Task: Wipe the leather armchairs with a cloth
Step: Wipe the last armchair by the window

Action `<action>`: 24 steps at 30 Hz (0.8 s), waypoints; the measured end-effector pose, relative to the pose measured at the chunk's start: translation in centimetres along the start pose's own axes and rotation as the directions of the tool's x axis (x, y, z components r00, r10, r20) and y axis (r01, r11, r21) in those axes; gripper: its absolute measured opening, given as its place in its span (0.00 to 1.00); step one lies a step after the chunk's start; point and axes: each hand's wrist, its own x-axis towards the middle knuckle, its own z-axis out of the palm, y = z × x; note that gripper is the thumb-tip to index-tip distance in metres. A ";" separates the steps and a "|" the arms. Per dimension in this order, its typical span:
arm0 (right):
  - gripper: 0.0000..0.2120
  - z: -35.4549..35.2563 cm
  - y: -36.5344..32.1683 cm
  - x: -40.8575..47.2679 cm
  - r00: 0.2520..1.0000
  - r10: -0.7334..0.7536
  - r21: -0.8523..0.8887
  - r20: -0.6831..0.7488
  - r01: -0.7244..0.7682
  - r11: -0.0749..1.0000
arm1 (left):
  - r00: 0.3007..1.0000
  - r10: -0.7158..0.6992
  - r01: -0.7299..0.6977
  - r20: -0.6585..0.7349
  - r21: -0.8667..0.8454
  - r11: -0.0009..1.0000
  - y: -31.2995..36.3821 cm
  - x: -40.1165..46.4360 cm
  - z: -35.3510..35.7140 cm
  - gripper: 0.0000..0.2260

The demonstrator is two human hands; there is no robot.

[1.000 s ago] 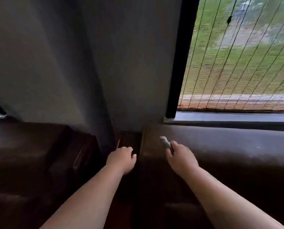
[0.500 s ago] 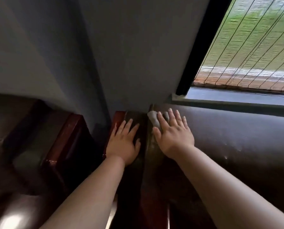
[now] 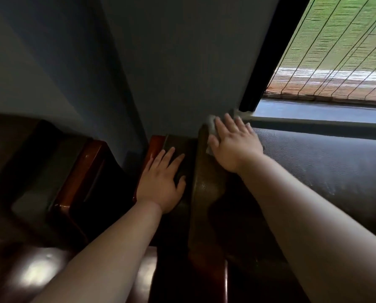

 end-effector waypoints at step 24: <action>0.33 3.3 2.8 -11.0 0.973 -0.206 -0.071 -0.107 0.199 0.977 | 1.000 0.004 -0.004 0.018 -0.011 1.000 -0.3 0.0 -0.1 0.33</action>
